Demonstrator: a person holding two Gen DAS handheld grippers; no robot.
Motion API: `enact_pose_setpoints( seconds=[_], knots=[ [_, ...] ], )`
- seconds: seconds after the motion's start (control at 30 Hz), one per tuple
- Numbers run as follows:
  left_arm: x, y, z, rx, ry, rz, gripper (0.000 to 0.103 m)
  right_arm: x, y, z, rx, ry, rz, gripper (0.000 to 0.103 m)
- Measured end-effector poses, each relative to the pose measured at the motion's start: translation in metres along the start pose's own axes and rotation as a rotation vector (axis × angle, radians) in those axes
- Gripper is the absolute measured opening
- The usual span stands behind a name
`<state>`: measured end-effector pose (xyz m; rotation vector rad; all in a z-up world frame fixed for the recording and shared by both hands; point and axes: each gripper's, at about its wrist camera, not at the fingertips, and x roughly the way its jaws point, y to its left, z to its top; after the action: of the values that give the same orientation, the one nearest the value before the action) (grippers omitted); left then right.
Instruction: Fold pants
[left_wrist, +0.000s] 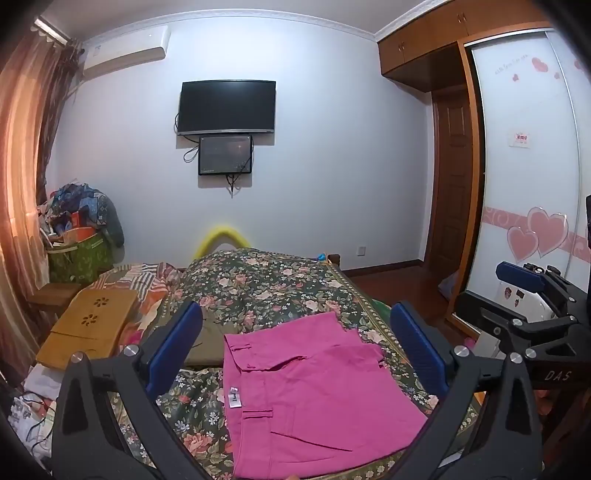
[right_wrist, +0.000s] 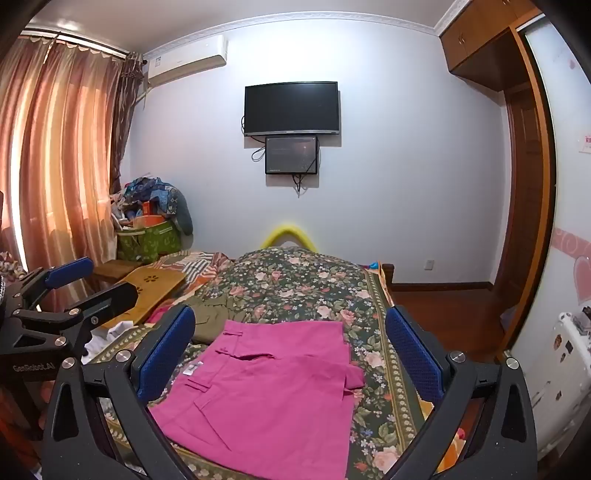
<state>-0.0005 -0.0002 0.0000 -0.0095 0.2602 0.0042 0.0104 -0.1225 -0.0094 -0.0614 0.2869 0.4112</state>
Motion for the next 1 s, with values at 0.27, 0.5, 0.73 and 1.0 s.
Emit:
enact_pose_setpoints(
  seconds=[0.27,0.5,0.73,1.0],
  knots=[
    [0.0016,0.0003,0.0037,-0.018,0.016,-0.007,0.103,0.0002,-0.0006,-0.0002,0.004,0.001,-0.002,0.103],
    [0.0015,-0.0009,0.0053,-0.015,0.011,-0.001,0.103,0.0010,-0.0051,-0.0021,0.012,0.003,0.001,0.103],
    [0.0037,0.0014,0.0002,-0.029,0.008,0.003,0.103,-0.0002,-0.0054,-0.0021,0.014,0.003,0.000,0.103],
    [0.0039,0.0013,0.0007,-0.029,0.006,0.007,0.103,-0.0009,-0.0055,-0.0003,0.011,0.002,-0.002,0.103]
  ],
)
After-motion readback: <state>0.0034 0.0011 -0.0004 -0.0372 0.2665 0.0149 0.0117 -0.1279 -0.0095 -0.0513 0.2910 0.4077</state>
